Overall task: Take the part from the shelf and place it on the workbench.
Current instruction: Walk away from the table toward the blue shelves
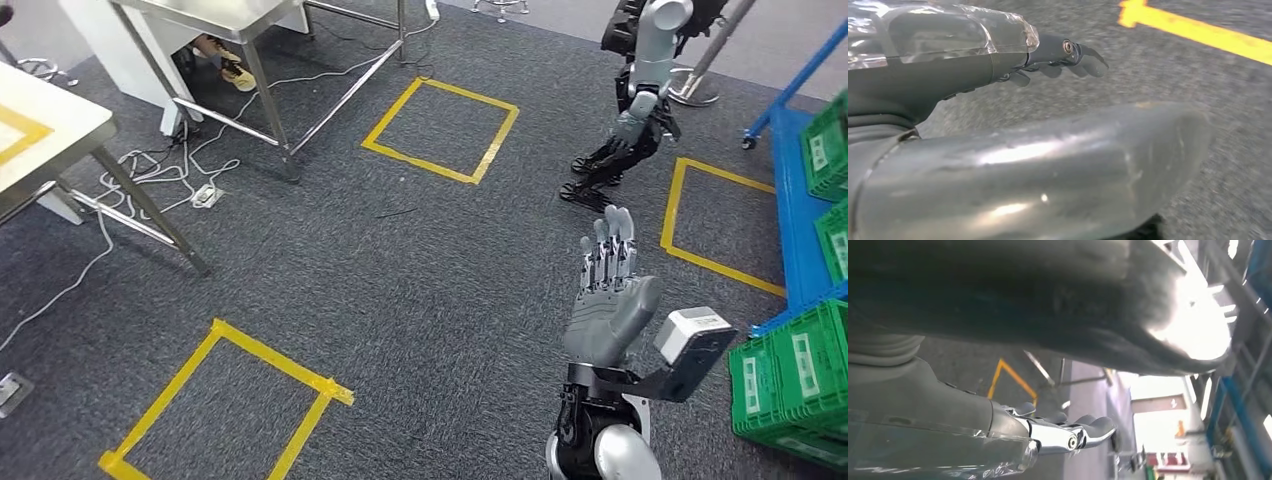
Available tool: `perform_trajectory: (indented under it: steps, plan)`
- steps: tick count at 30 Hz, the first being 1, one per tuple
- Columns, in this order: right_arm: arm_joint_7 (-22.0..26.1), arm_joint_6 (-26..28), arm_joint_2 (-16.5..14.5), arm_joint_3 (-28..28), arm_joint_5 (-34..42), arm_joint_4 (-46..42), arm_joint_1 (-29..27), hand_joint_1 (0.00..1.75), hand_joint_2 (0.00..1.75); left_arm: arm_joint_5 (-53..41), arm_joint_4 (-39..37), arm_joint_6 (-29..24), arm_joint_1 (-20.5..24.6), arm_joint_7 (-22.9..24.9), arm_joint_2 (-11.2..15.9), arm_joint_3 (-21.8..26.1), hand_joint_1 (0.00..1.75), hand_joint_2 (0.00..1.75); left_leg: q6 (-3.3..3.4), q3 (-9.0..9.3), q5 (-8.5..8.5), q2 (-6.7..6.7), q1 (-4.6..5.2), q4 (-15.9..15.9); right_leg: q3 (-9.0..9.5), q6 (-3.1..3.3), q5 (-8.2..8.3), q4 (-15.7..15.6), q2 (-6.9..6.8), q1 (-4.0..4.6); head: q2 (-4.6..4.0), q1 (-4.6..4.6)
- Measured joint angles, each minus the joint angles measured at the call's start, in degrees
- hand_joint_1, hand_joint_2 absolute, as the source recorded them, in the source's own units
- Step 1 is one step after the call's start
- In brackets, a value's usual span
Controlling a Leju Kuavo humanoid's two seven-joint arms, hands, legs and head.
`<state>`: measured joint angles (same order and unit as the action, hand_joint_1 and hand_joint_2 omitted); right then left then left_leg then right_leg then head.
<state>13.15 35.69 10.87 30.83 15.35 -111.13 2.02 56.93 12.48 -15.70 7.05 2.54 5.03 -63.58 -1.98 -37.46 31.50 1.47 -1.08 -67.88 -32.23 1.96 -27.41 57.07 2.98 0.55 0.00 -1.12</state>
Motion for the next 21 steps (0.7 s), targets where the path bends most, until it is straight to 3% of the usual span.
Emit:
perform_trajectory:
  steps: [2, 3, 4, 6, 8, 10, 12, 13, 14, 16, 17, 19, 21]
  plan:
    - [0.5, -0.1, -0.2, 0.0, 0.6, 1.5, 0.1, 0.00, 0.00, -0.1, 0.0, 0.0, -0.1, -0.3, 0.0, 0.0, 0.00, 0.00, 0.18, 2.35, -3.21, 3.63, -0.40, 6.3, -0.09, -0.50, -0.68, 0.7, 1.42, -0.12, 0.00, 0.29]
    - [0.6, -0.2, -0.3, 0.0, 0.7, 2.1, 0.2, 0.00, 0.00, -0.1, 0.0, 0.0, -0.1, -0.4, -0.1, 0.0, 0.00, 0.00, 0.26, 3.04, -3.52, 5.02, -0.50, 8.0, -0.33, -0.84, -0.88, 1.1, 2.14, -0.29, 0.00, 0.35]
    - [0.7, -0.2, -0.4, 0.0, 0.8, 2.7, 0.3, 0.00, 0.00, -0.1, 0.0, 0.0, -0.2, -0.4, -0.1, 0.1, 0.00, 0.00, 0.39, 3.35, -3.11, 5.44, -0.49, 8.4, -0.60, -1.24, -0.92, 1.2, 2.94, -0.49, 0.00, 0.42]
    - [0.8, -0.3, -0.4, 0.0, 0.8, 3.5, 0.3, 0.00, 0.00, -0.1, 0.0, 0.1, -0.3, -0.5, -0.1, 0.1, 0.00, 0.00, 0.80, 3.88, -2.97, 3.72, -0.32, 8.9, -0.93, -1.93, -0.88, 1.2, 4.04, -0.80, 0.00, 0.47]
    - [0.9, -0.4, -0.4, 0.0, 0.9, 4.2, 0.5, 0.00, 0.00, -0.1, 0.0, 0.1, -0.3, -0.5, -0.1, 0.2, 0.00, 0.00, 1.41, 4.58, -2.80, 1.51, -0.34, 9.4, -2.11, -2.58, -2.04, 3.3, 1.95, -0.68, 0.00, 0.06]
    - [0.9, -0.5, -0.5, 0.0, 1.2, 5.1, 0.9, 0.00, 0.00, -0.3, 0.0, 0.2, -0.4, -0.6, -0.1, 0.3, 0.00, 0.00, 1.91, 5.19, -2.36, -0.85, -0.17, 9.6, -5.61, -3.25, -4.86, 9.7, -1.40, -0.65, 0.00, -0.64]
    - [1.0, -0.8, -0.7, 0.1, 2.2, 6.7, 1.0, 0.00, 0.00, -0.6, 0.0, 0.4, -0.5, -0.6, -0.2, 0.3, 0.00, 0.00, 2.02, 5.64, -1.82, -3.12, 0.03, 9.6, -9.39, -3.64, -6.64, 16.1, -2.59, -0.90, 0.00, -1.02]
    - [1.3, -1.2, -0.8, 0.0, 3.1, 7.8, 1.0, 0.00, 0.00, -0.7, 0.0, 0.5, -0.4, -0.6, -0.3, 0.3, 0.00, 0.00, 1.95, 5.92, -1.54, -4.11, 0.09, 9.6, -10.01, -3.68, -6.07, 16.9, -2.78, -1.00, 0.00, -1.13]
    - [1.8, -1.9, -0.9, 0.0, 4.5, 9.1, 1.0, 0.00, 0.00, -0.9, 0.0, 0.6, -0.4, -0.5, -0.3, 0.3, 0.00, 0.00, 1.85, 6.26, -1.25, -4.96, 0.12, 9.6, -9.44, -3.60, -4.43, 15.4, -2.97, -1.05, 0.00, -1.30]
    - [3.5, -3.7, -1.2, -0.3, 7.5, 12.1, 0.9, 0.00, 0.00, -1.1, 0.0, 0.6, -0.1, -0.4, -0.5, 0.3, 0.00, 0.00, 1.57, 7.02, -0.72, -6.25, 0.13, 9.7, -5.85, -3.08, -0.37, 8.0, -4.29, -0.84, 0.00, -1.54]
    - [4.4, -4.5, -1.3, -0.4, 8.8, 13.6, 1.0, 0.00, 0.00, -1.2, 0.0, 0.6, 0.1, -0.4, -0.6, 0.3, 0.00, 0.00, 1.38, 7.25, -0.50, -6.74, 0.20, 9.7, -4.11, -2.69, 0.72, 4.5, -5.24, -0.54, 0.00, -1.62]
    - [5.7, -5.7, -1.6, -0.8, 10.6, 16.3, 1.0, 0.00, 0.00, -1.3, 0.0, 0.6, 0.3, -0.3, -0.9, 0.3, 0.00, 0.00, 0.87, 7.53, -0.26, -7.52, 0.27, 10.0, -2.56, -1.93, 0.73, 1.5, -6.41, 0.12, 0.00, -1.60]
    - [6.7, -6.8, -1.7, -1.2, 12.7, 19.1, 0.9, 0.00, 0.00, -1.4, 0.1, 0.7, 0.4, -0.4, -1.1, 0.3, 0.00, 0.00, 0.23, 7.88, -0.03, -7.90, 0.18, 10.2, -2.31, -1.24, 0.69, 0.9, -5.79, 0.26, 0.00, -1.58]
